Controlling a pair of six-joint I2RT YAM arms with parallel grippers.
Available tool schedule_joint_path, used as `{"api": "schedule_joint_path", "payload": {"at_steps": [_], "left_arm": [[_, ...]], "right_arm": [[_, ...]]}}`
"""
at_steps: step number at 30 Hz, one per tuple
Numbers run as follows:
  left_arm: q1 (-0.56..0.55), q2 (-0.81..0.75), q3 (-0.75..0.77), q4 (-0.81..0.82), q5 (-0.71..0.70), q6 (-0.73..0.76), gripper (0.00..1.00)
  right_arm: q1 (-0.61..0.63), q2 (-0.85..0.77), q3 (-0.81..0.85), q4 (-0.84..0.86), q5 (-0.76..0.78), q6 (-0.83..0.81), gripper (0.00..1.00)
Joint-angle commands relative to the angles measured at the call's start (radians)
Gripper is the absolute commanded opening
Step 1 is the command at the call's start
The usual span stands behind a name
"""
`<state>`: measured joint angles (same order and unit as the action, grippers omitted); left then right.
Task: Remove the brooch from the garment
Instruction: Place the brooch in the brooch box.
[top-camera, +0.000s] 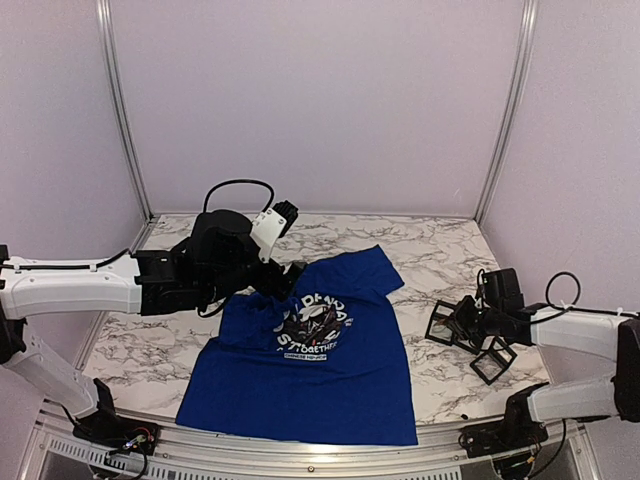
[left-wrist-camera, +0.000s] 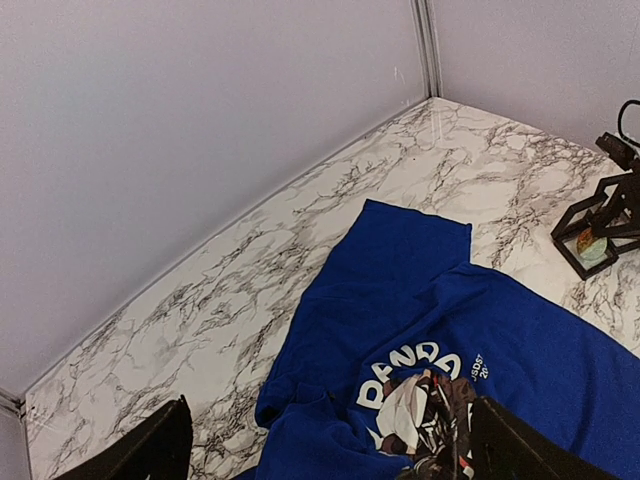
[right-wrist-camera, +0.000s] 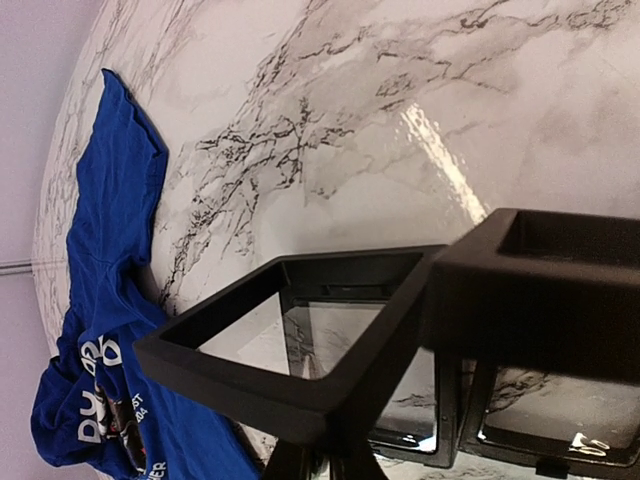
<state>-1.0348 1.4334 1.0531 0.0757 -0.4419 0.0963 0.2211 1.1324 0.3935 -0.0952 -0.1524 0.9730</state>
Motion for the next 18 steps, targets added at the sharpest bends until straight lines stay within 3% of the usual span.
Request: {"api": "schedule_joint_path", "payload": {"at_steps": [1, 18], "left_arm": [[0.005, 0.007, 0.024, -0.029, 0.012, -0.003, 0.99], [0.006, 0.009, 0.027, -0.029, 0.016, -0.003, 0.99]], "right_arm": [[-0.009, 0.015, -0.008, 0.034, 0.011, 0.000, 0.06], [-0.012, 0.127, 0.023, 0.142, 0.056, -0.013, 0.06]]}}
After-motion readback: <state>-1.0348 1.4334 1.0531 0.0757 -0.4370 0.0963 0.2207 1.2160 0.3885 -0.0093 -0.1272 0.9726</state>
